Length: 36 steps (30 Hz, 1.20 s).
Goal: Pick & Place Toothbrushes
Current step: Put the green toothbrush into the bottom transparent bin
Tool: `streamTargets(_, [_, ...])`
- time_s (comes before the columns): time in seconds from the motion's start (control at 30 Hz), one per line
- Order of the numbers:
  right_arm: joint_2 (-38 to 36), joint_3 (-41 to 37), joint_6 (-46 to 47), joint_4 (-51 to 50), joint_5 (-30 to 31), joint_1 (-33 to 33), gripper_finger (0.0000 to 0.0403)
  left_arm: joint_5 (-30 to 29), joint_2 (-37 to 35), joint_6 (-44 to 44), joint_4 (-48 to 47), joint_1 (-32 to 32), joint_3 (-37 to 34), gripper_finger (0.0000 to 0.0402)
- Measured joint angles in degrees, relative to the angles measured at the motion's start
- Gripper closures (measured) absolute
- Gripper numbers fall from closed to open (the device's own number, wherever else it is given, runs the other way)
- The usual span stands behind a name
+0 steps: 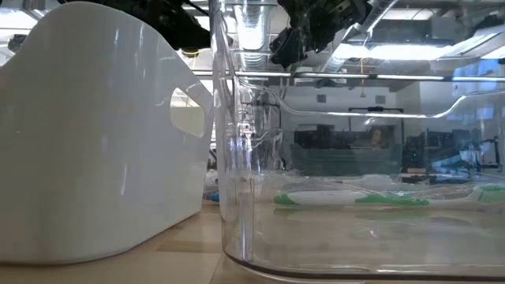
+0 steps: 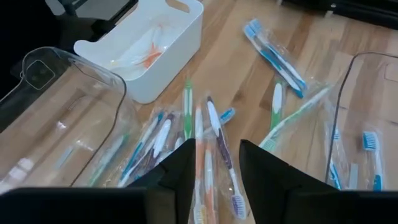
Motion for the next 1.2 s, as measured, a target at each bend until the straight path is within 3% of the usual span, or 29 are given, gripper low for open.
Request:
streamTargets(0.3, [0.00,0.00,-0.13,0.06,-0.48,0.07,0.0309,6.50,0.00,0.07,0.13,0.00,0.00,0.0399])
streamTargets(0.5, [0.00,0.00,-0.47,0.11,-2.89,0.07,0.0313,6.67,0.02,-0.32,0.12,0.00,0.00,0.0399])
streamTargets(1.2, [0.02,-0.02,-0.55,0.04,-3.02,0.07,0.0313,6.65,0.37,-0.46,0.58,0.00,-0.04,0.0399])
